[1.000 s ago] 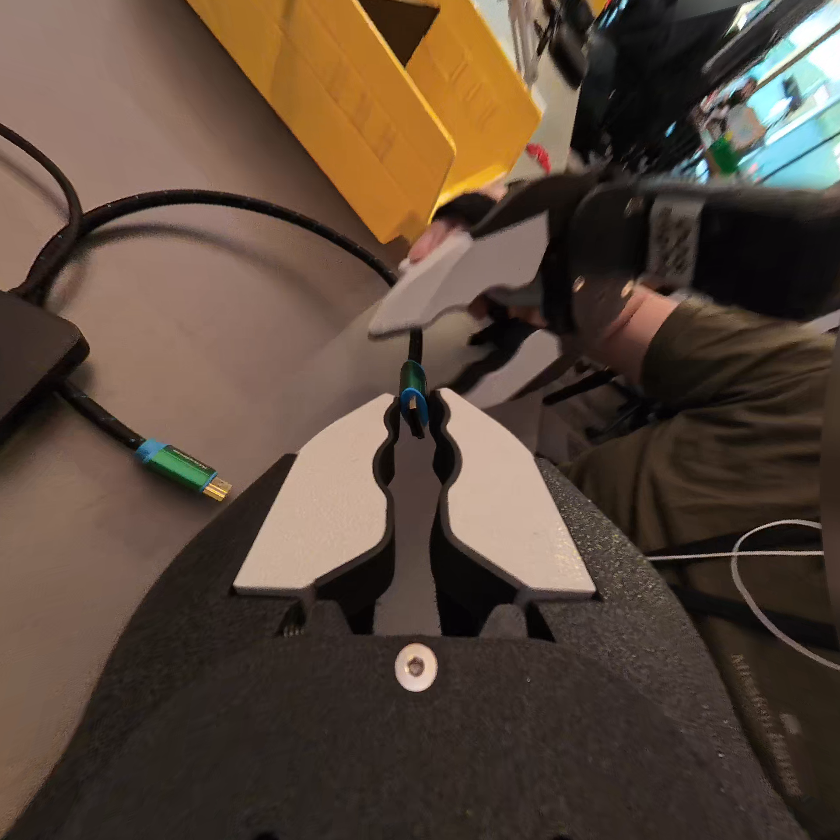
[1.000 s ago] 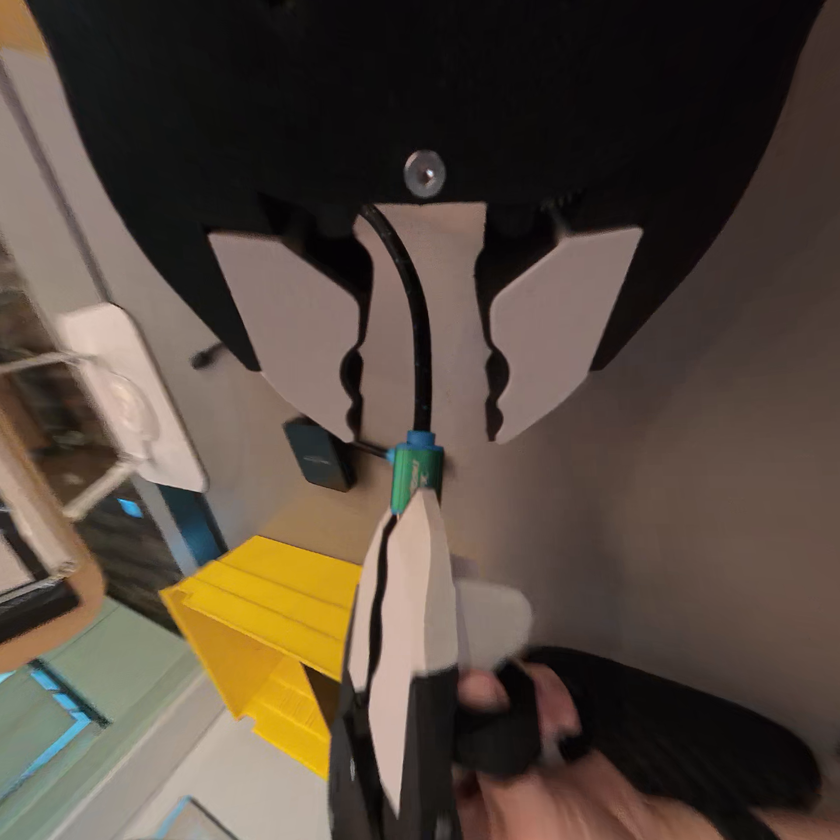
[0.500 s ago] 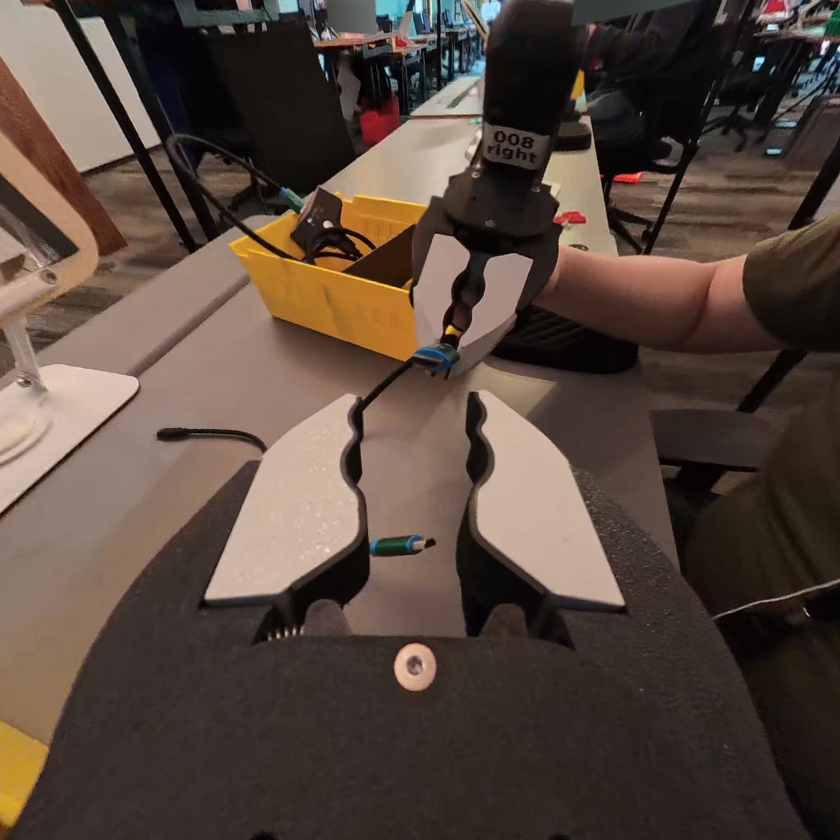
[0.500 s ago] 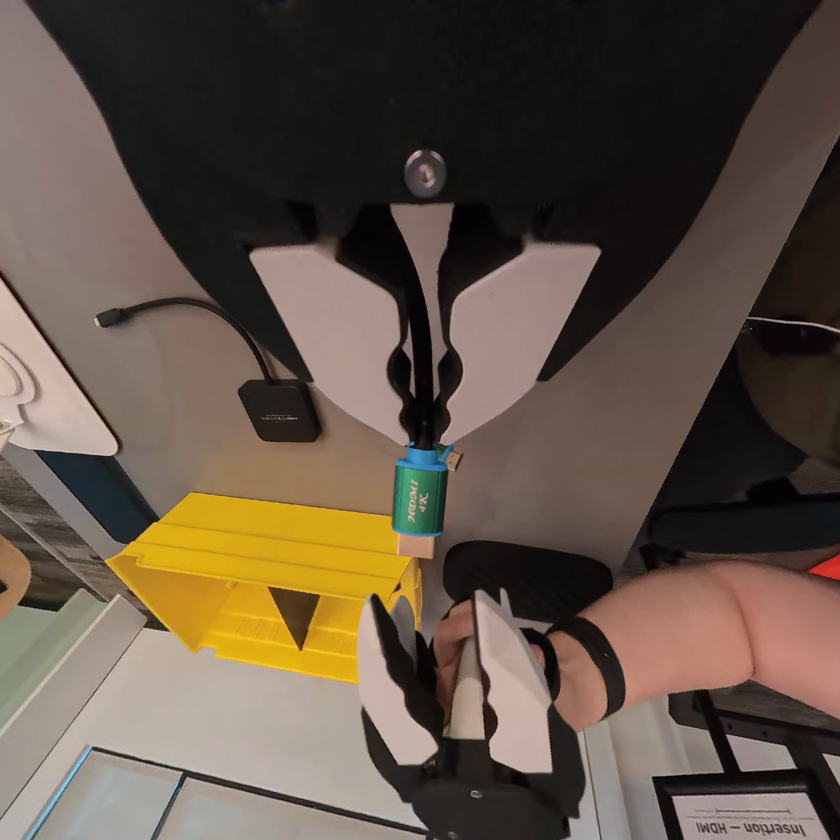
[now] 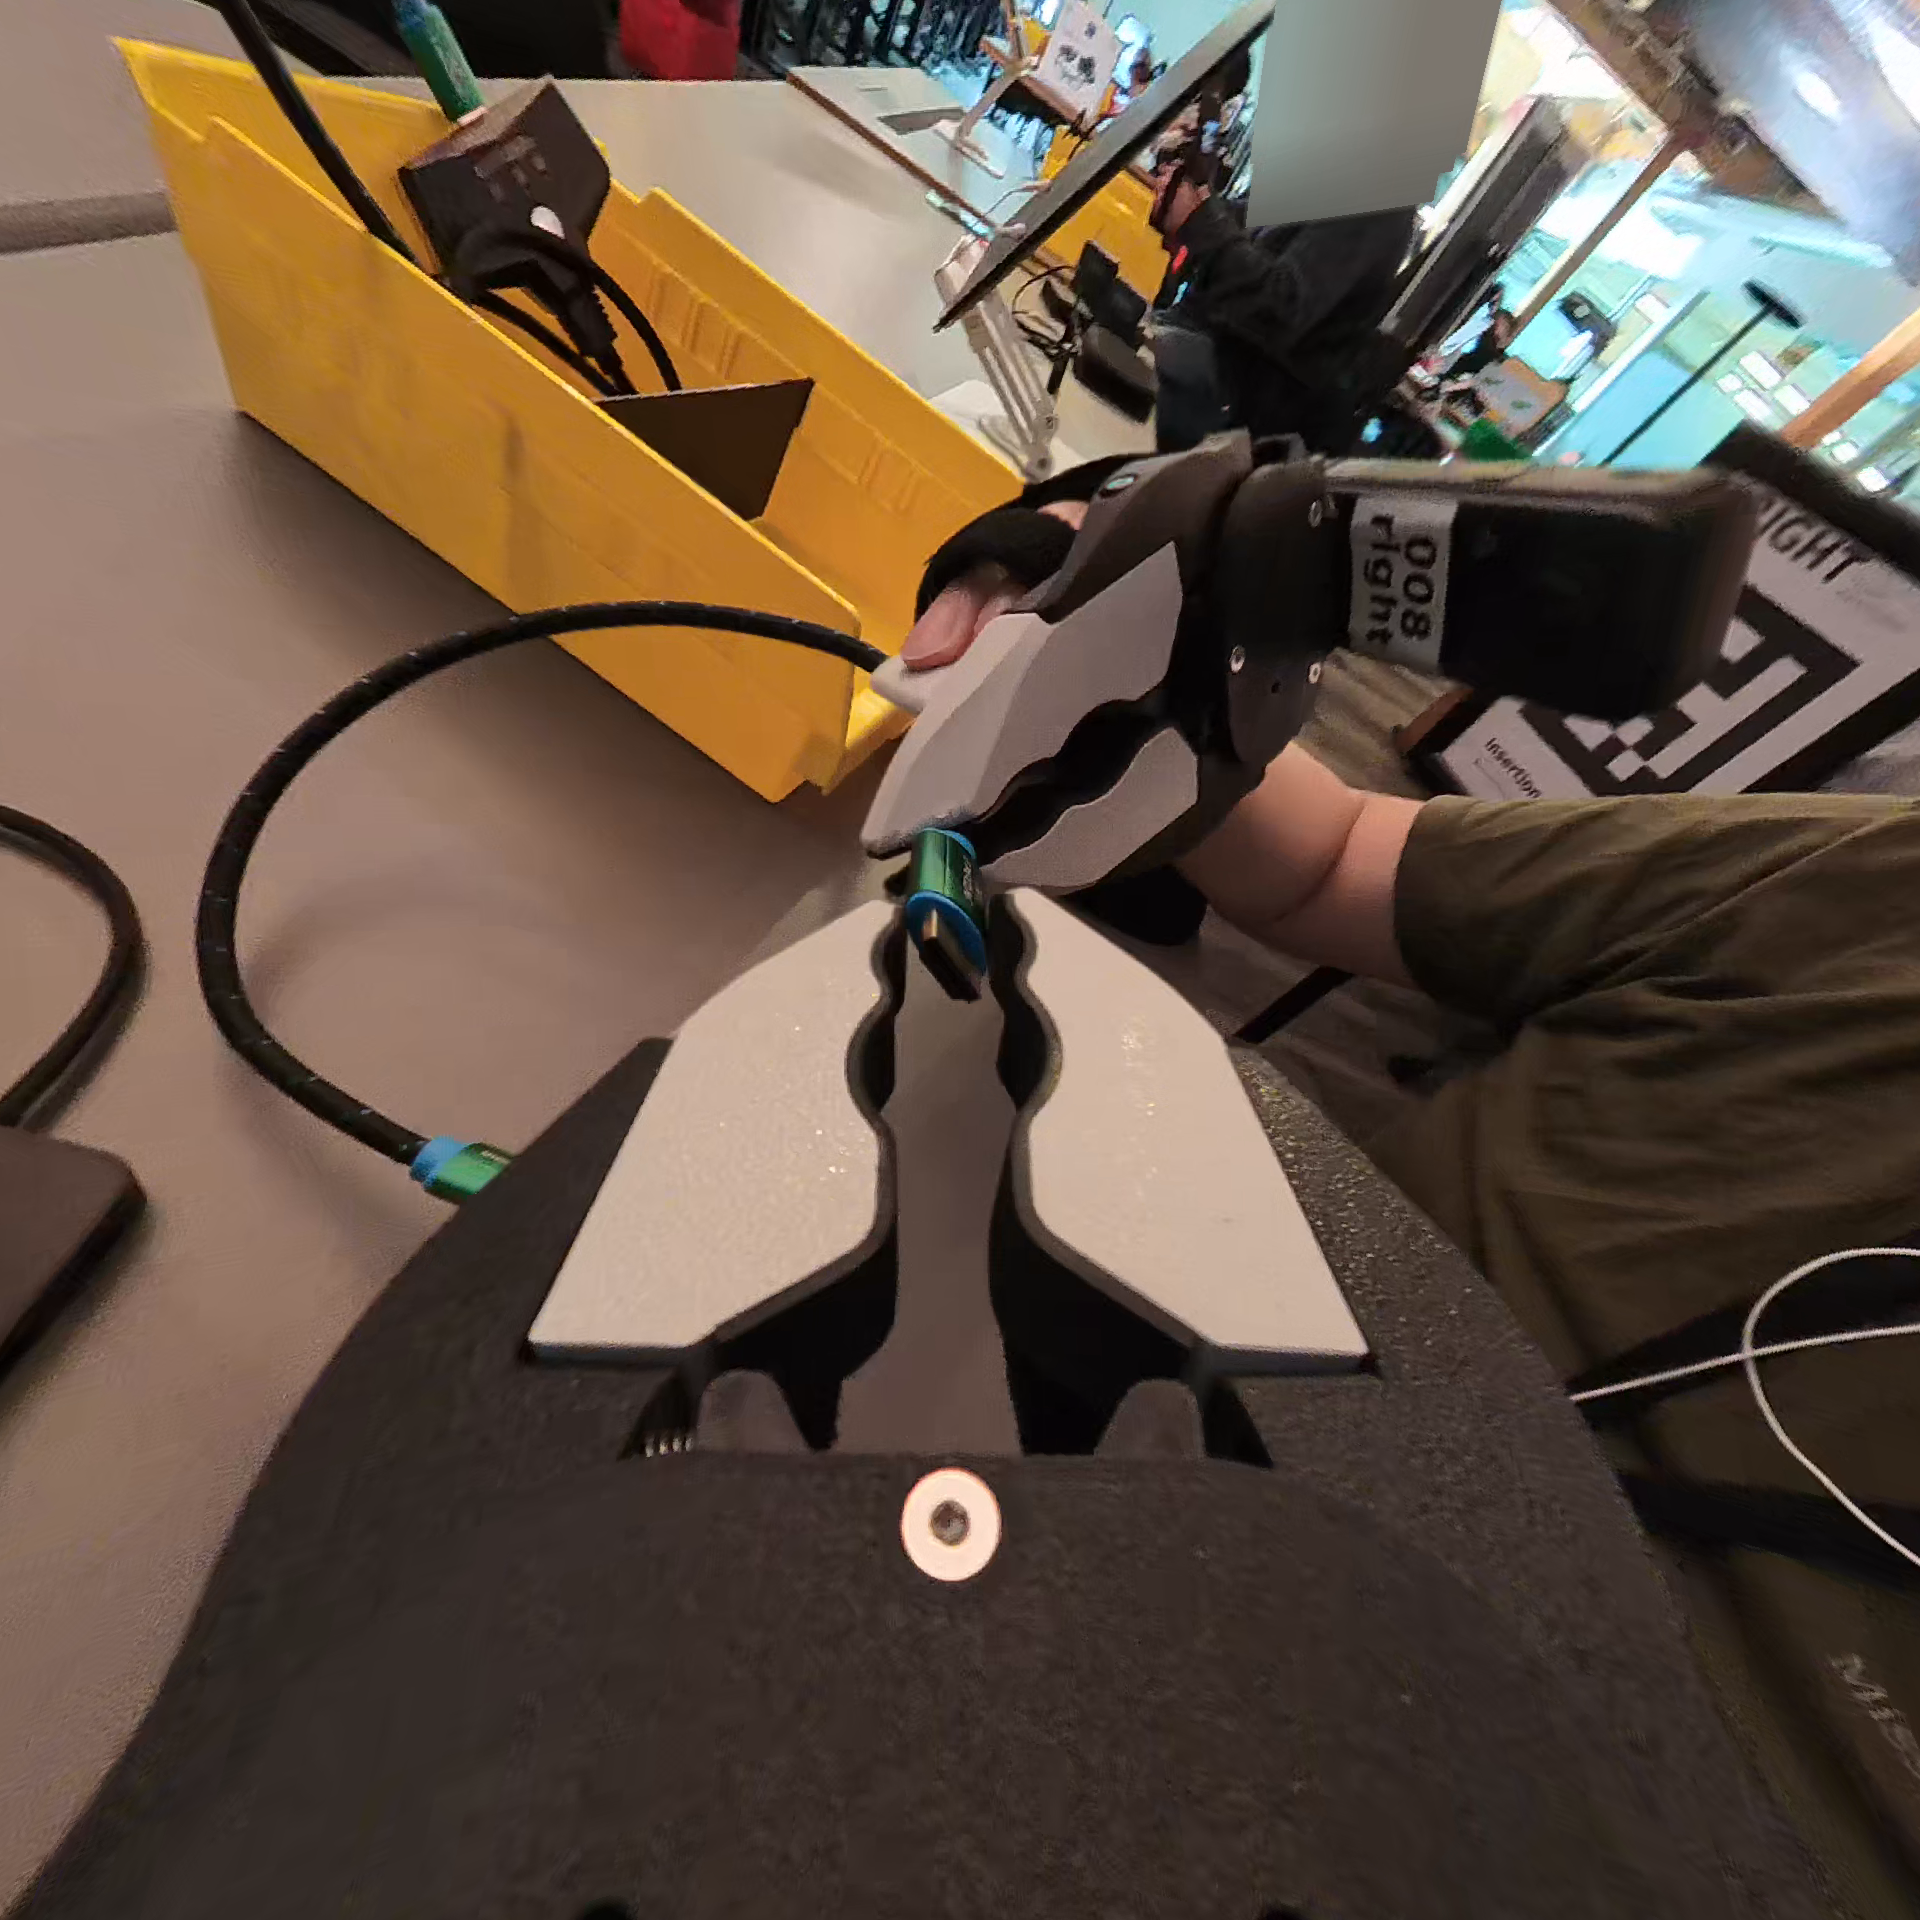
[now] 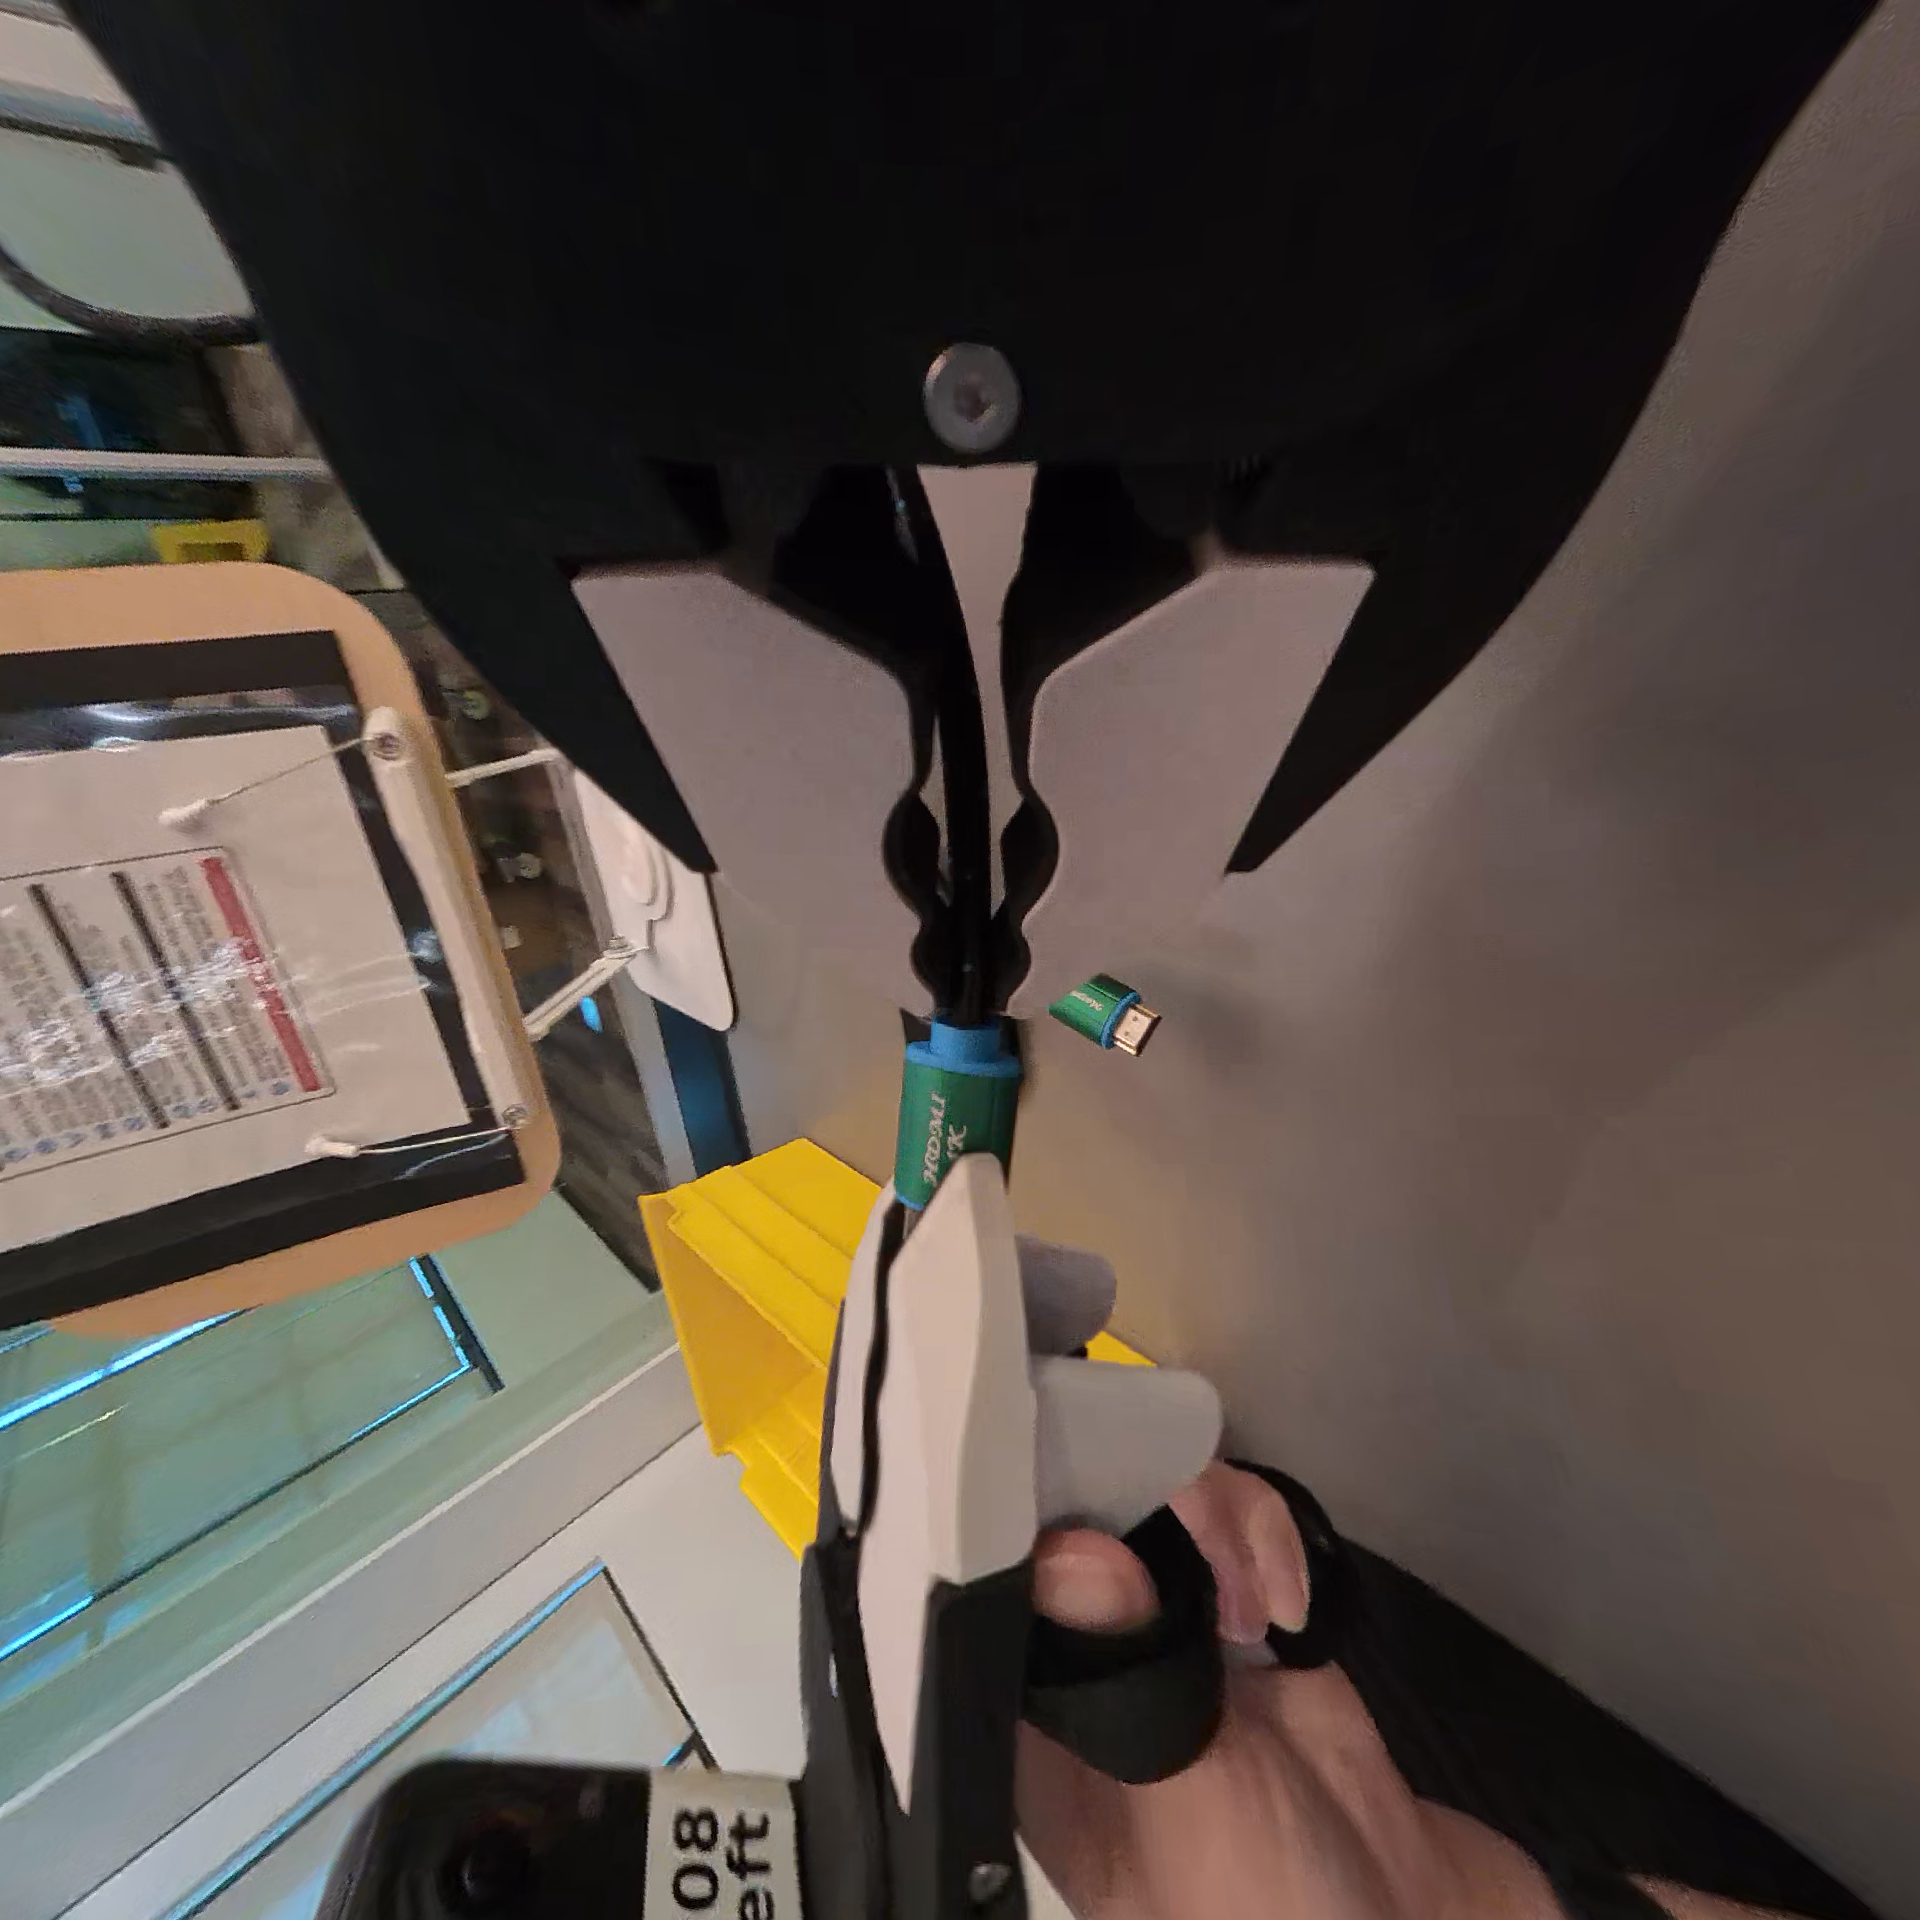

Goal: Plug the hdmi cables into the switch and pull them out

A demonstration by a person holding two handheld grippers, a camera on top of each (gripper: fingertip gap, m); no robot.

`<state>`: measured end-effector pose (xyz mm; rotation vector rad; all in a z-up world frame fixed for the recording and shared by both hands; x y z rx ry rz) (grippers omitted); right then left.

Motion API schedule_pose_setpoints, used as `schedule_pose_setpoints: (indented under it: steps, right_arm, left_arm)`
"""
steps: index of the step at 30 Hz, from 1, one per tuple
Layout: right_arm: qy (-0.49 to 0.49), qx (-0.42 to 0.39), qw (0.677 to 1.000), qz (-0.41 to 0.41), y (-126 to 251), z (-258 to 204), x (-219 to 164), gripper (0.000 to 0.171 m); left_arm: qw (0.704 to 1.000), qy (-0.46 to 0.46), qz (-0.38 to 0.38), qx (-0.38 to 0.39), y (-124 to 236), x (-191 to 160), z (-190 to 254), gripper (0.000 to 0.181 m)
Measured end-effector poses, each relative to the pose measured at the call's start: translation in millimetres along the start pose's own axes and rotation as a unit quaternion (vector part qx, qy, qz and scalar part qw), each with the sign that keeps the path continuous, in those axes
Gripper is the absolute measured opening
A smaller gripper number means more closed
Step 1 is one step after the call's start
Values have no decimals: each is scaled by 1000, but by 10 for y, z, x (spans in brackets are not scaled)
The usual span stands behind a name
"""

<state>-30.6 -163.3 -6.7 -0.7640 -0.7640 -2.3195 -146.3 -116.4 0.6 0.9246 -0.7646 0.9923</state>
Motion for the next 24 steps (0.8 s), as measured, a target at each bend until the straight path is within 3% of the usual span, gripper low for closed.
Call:
schedule_pose_setpoints:
  steps: [3, 7, 10, 12, 13, 15, 16, 18, 20, 22, 24]
  right_arm:
    - [19, -14, 1000, 2, 0, 4, -27, 8]
    - [51, -112, 989, 80, 106, 55, 123, 17]
    - [50, 27, 981, 188, 173, -294, 363, 2]
    - [-43, 100, 978, 179, -26, -421, 347, 7]
    - [-103, 85, 981, 143, -185, -386, 262, 32]
    - [-181, 9, 977, 112, -379, -222, 71, 45]
    - [-204, -22, 968, 146, -366, -133, 56, 50]
    - [-213, -66, 937, 267, -176, 3, 188, 53]
    - [-152, -121, 912, 361, 41, 38, 331, 50]
    - [-82, -113, 932, 336, 60, -16, 388, 41]
    - [-84, -126, 951, 269, 15, 36, 330, 35]
  left_arm:
    - [999, 29, 18, -30, -15, -9, -58, 13]
    - [992, 70, 84, -56, 146, 120, -152, 13]
    - [990, 65, 115, -50, 305, 245, -159, 13]
    - [988, 60, 121, -76, 342, 311, -70, 13]
    - [986, 60, 124, -96, 347, 340, -6, 13]
    - [980, 62, 129, -139, 334, 375, 142, 12]
    - [978, 63, 129, -152, 313, 376, 200, 12]
    - [977, 66, 122, -164, 254, 351, 269, 12]
    - [976, 70, 116, -170, 206, 323, 291, 12]
    - [974, 77, 118, -177, 182, 312, 281, 12]
    - [976, 76, 117, -168, 174, 309, 249, 11]
Point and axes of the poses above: each gripper's, where its closed fingertips meet, y back along the fingers, x out of its top, z = x × y across the jaws, the point moved 7 cm from there along y, back along the fingers, and after that the axes turned 3 degrees about -y, right-handed, at the moved point
